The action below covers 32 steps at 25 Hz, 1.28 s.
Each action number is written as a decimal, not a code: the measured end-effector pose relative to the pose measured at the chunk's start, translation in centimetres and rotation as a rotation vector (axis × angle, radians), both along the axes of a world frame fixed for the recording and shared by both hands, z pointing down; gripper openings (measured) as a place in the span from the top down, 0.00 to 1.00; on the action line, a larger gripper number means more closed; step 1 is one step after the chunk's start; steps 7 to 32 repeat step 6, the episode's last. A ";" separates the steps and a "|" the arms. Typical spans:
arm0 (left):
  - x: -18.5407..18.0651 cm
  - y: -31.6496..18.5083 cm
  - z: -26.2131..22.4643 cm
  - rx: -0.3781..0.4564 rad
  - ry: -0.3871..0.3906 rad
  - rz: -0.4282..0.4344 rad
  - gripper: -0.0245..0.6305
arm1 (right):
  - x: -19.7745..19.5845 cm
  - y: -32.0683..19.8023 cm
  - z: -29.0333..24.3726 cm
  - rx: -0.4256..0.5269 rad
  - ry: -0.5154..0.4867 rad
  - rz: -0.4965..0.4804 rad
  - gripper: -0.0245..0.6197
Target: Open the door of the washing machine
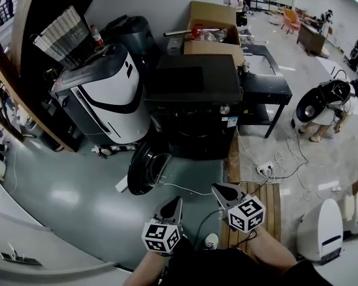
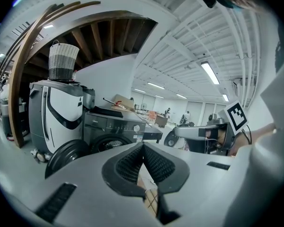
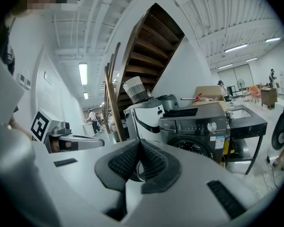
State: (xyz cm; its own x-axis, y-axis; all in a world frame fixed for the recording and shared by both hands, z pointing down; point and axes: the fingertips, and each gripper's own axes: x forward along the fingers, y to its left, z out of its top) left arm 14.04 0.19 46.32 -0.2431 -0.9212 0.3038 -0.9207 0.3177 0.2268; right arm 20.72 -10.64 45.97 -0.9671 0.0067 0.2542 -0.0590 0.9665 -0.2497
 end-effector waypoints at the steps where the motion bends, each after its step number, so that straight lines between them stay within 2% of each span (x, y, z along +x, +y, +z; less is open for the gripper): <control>1: 0.0 0.0 0.0 0.000 0.001 -0.001 0.93 | 0.0 0.0 0.0 -0.001 0.000 -0.001 0.94; 32: 0.1 0.0 0.2 -0.001 0.003 -0.003 0.93 | 0.0 0.1 0.1 -0.004 0.001 -0.003 0.94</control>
